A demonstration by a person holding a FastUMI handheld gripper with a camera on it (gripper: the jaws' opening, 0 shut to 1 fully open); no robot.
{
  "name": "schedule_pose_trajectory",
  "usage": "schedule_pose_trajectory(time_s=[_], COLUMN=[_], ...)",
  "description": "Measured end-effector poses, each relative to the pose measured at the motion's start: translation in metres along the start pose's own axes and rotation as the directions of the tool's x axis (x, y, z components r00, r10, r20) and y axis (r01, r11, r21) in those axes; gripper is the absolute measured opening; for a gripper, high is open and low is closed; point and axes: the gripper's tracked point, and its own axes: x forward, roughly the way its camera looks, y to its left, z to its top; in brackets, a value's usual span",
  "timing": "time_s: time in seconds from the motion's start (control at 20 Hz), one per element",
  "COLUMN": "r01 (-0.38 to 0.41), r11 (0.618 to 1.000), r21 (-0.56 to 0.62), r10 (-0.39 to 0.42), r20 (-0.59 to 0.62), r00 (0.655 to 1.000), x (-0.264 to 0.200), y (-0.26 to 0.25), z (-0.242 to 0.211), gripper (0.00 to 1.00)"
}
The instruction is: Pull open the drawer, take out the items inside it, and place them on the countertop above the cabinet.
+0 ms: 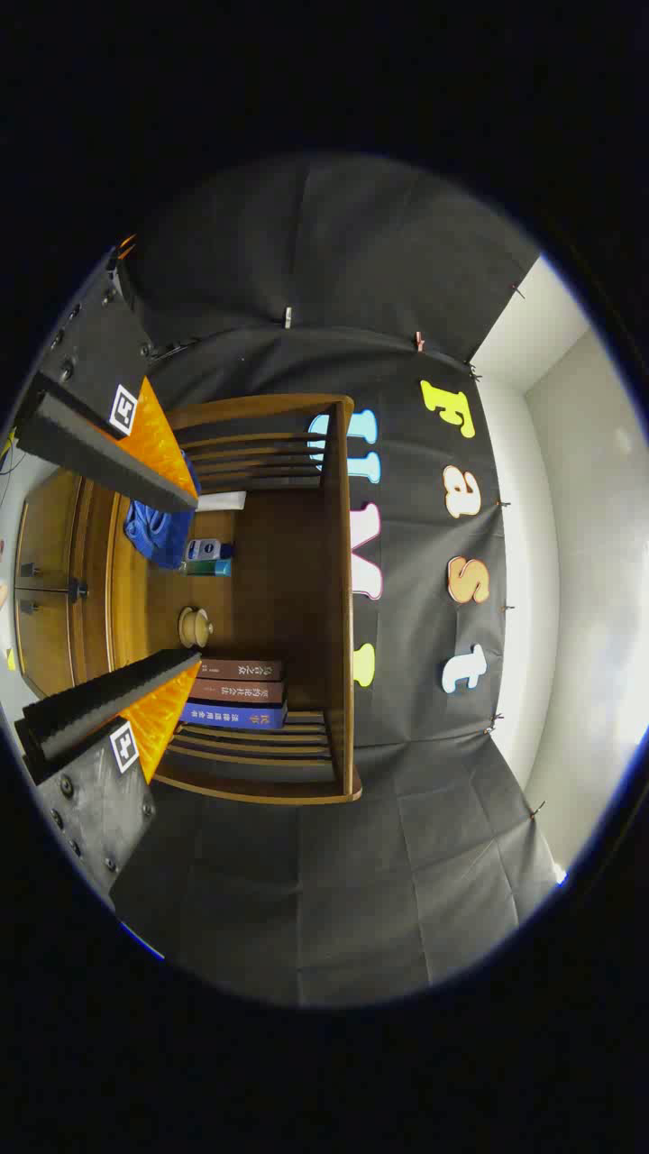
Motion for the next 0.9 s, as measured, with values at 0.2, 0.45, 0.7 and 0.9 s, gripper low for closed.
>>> schedule_pose_trajectory(time_s=[0.2, 0.45, 0.7, 0.9], r01=[0.006, 0.013, 0.014, 0.028], r11=[1.000, 1.000, 1.000, 0.999], r21=[-0.010, -0.012, -0.025, -0.031], r10=[-0.006, -0.013, -0.014, -0.029], r20=[0.008, -0.004, -0.005, -0.008], r00=[1.000, 1.000, 1.000, 1.000], x=[-0.0005, -0.0003, 0.0004, 0.0009], y=[-0.0044, -0.0054, -0.0043, -0.0050], z=[0.0037, 0.0022, 0.0040, 0.0057], gripper=[0.99, 0.99, 0.99, 0.99])
